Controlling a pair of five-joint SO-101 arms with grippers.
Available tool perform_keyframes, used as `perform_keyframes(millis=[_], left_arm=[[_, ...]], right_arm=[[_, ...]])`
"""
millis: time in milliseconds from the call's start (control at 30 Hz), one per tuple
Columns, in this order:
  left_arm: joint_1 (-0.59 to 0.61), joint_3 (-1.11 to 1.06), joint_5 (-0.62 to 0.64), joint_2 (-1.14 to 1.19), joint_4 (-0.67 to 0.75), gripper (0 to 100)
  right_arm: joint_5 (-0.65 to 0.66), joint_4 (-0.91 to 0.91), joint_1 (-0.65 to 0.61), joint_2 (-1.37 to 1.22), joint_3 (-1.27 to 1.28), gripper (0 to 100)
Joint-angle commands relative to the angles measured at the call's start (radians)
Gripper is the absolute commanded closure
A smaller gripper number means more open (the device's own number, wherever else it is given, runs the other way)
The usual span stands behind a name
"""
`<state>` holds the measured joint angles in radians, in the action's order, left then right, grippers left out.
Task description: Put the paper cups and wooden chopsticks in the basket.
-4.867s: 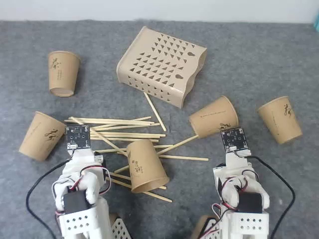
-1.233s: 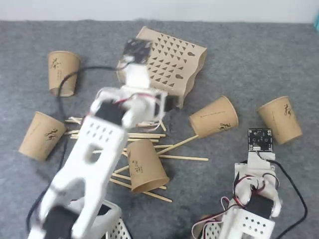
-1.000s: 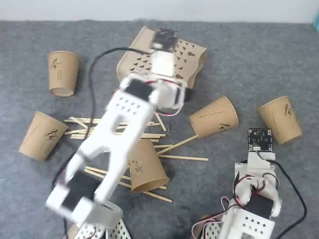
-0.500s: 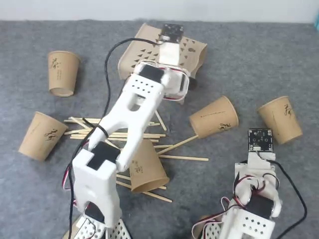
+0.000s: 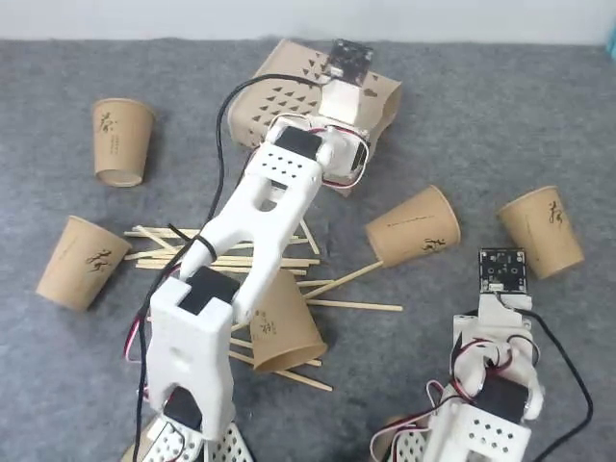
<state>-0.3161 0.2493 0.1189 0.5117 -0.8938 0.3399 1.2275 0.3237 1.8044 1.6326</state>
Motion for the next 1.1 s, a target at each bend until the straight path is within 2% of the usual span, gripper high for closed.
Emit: perform_keyframes(millis=[0, 233, 433, 667, 767, 1067], left_arm=[[0.012, 0.012, -0.025, -0.009, -0.058, 92], [0.034, 0.038, 0.006, -0.261, -0.235, 92], [0.025, 0.019, -0.003, -0.302, -0.224, 91], [-0.008, -0.001, -0.002, -0.307, -0.241, 66], [-0.015, -0.01, -0.055, -0.298, -0.193, 63], [0.031, -0.071, -0.273, -0.158, 0.064, 71]], right_arm=[[0.021, -0.022, 0.012, 0.01, -0.005, 98.9], [0.014, -0.033, 0.022, 0.012, -0.046, 98.9], [0.02, -0.041, 0.019, 0.012, -0.023, 98.9], [0.021, -0.033, 0.019, 0.012, -0.02, 98.9], [0.021, -0.031, 0.019, 0.012, -0.018, 98.9], [0.021, -0.031, 0.021, 0.01, -0.018, 98.9]])
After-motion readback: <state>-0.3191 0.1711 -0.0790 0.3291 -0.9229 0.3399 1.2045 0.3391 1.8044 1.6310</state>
